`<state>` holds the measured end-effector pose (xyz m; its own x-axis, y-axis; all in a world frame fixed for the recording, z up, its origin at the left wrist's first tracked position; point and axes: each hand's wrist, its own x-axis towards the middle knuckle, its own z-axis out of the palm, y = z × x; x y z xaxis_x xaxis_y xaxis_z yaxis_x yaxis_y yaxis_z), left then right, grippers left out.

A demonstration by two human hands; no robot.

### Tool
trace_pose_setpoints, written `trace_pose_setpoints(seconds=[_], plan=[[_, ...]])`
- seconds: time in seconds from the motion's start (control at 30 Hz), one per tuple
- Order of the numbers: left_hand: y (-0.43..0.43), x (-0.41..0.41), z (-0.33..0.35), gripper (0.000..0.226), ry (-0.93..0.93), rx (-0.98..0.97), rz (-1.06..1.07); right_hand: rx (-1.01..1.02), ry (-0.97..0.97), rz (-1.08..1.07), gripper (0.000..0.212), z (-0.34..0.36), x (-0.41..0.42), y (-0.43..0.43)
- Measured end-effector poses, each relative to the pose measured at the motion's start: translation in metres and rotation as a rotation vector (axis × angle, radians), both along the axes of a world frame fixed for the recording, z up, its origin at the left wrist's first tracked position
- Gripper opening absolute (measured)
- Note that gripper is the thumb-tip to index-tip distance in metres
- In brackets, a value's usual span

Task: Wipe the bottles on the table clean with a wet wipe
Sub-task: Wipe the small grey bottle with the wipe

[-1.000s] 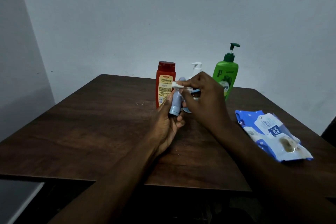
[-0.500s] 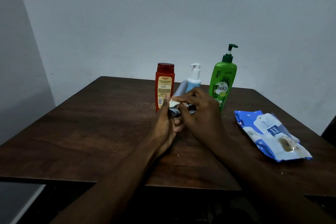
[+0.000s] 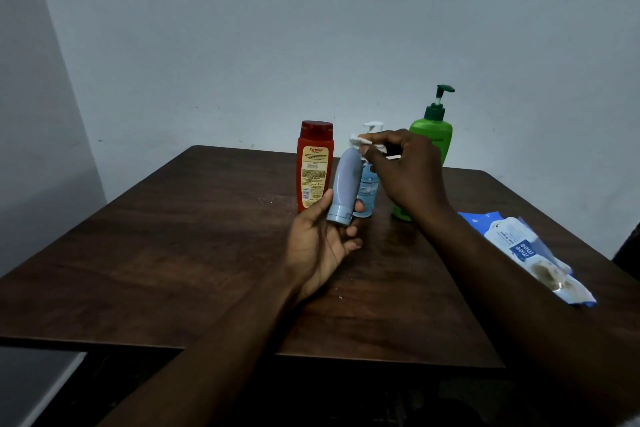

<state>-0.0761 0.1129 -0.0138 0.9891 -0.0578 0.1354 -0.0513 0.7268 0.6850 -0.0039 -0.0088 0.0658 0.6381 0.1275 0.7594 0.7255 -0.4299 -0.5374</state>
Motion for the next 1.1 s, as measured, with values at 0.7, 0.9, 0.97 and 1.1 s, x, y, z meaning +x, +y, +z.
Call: trace_pose_setpoints(seconds=[0.7, 0.9, 0.97, 1.1], plan=[[0.001, 0.006, -0.003, 0.049, 0.06, -0.112, 0.081, -0.194, -0.204, 0.155, 0.026, -0.058, -0.051, -0.007], [0.002, 0.003, -0.002, 0.057, 0.061, -0.145, 0.048, -0.209, -0.202, 0.221, 0.025, -0.068, -0.063, -0.011], [0.001, 0.004, -0.003, 0.063, 0.051, -0.127, 0.064, -0.215, -0.22, 0.21, 0.025, -0.066, -0.063, -0.009], [0.002, 0.003, -0.004, 0.062, 0.026, -0.034, 0.062, -0.219, -0.223, 0.216, 0.025, -0.068, -0.063, -0.007]])
